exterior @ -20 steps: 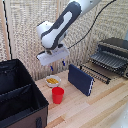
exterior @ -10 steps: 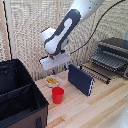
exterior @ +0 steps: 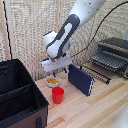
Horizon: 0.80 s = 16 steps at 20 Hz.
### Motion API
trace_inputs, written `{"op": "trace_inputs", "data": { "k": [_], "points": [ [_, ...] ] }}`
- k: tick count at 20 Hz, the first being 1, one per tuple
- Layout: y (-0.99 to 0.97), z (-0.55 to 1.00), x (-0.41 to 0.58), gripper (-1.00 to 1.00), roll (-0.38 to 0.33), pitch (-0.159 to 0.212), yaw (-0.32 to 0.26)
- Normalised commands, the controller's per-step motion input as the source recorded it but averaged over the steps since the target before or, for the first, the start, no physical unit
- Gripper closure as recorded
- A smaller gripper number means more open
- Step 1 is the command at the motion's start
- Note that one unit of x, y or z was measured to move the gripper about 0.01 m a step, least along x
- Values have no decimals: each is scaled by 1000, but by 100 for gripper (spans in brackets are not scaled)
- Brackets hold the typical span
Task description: Gently stretch your hand towards the oven tray's handle, obtaining a firm grip, and draw it cautiously out of the oven. Transition your grip to the hot dog bowl, gingerly seizing the edge, and elevate it from the surface. Hover the bowl over the tray, delicately lower it, and temper your grip, establishing the bowl's equilibrium.
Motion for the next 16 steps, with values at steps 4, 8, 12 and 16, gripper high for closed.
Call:
{"op": "trace_inputs", "data": {
  "k": [4,8,12,16],
  "points": [
    [-38,-161,-13,-100,24,0,2],
    [-334,-293,23,100,51,0,9],
    [-354,-301,-7,100,61,-5,28],
    [-100,-153,-10,100,48,22,4]
  ]
}}
